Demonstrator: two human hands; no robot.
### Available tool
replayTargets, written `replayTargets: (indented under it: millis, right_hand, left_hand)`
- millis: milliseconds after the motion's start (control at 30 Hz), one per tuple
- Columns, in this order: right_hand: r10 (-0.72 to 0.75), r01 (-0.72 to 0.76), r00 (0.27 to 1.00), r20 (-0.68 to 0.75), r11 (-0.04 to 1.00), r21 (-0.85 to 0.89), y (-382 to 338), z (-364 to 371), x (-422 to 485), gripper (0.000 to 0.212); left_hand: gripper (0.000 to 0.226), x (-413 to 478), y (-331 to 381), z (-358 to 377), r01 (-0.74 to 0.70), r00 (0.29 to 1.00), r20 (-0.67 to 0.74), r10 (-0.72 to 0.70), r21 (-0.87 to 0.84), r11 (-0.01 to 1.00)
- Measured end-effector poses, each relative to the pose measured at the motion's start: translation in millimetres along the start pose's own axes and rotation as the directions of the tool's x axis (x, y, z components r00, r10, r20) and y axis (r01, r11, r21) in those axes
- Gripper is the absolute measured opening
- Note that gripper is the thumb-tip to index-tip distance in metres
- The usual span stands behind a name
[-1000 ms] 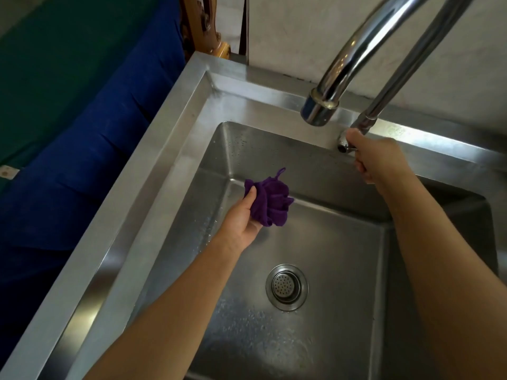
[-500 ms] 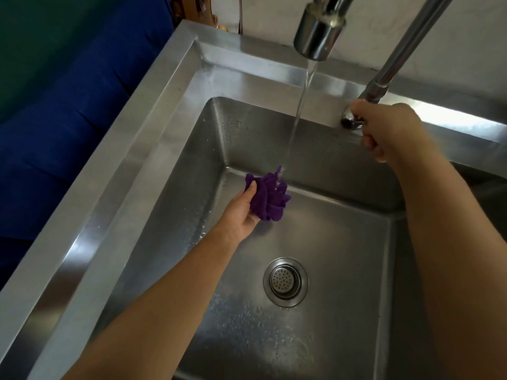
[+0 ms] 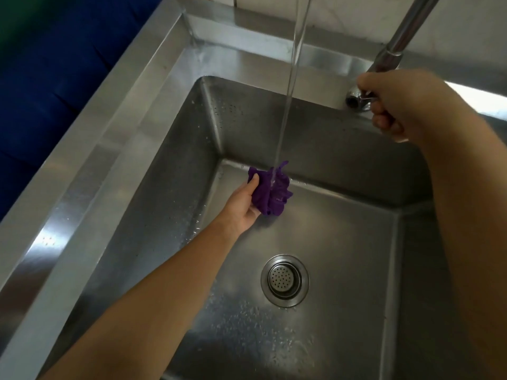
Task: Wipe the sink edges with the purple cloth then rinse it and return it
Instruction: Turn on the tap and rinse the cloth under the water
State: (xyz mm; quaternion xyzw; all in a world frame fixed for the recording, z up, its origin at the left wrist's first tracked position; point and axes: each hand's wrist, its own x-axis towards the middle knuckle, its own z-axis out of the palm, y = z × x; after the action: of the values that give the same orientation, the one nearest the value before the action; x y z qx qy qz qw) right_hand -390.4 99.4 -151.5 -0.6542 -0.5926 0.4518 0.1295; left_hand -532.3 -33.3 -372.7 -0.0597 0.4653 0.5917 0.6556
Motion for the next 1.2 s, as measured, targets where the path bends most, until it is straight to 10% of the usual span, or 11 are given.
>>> replayTargets:
  millis: [400, 600, 700, 833, 1200]
  right_hand:
    - [-0.005, -0.056, 0.982, 0.188, 0.947, 0.317, 59, -9, -21, 0.079]
    - [0.107, -0.179, 0.950, 0.295, 0.956, 0.231, 147, 109, -14, 0.053]
    - [0.048, -0.196, 0.918, 0.393, 0.918, 0.344, 153, 145, -6, 0.038]
    - [0.021, -0.087, 0.986, 0.167, 0.913, 0.398, 150, 155, 9, 0.005]
    - [-0.110, 0.041, 0.987, 0.115, 0.874, 0.485, 133, 148, -11, 0.021]
  left_hand:
    - [0.047, 13, -10, -5, 0.040, 0.999, 0.011, -0.040, -0.020, 0.999]
    - [0.081, 9, -14, 5, 0.107, 0.989, 0.081, -0.122, 0.170, 0.980]
    - [0.066, 12, -15, 4, 0.050, 0.993, 0.096, -0.070, 0.197, 0.979]
    - [0.032, 18, -10, -7, -0.050, 0.999, -0.014, 0.053, 0.167, 0.985]
    - [0.031, 19, -2, 19, 0.231, 0.972, -0.026, -0.235, 0.326, 0.917]
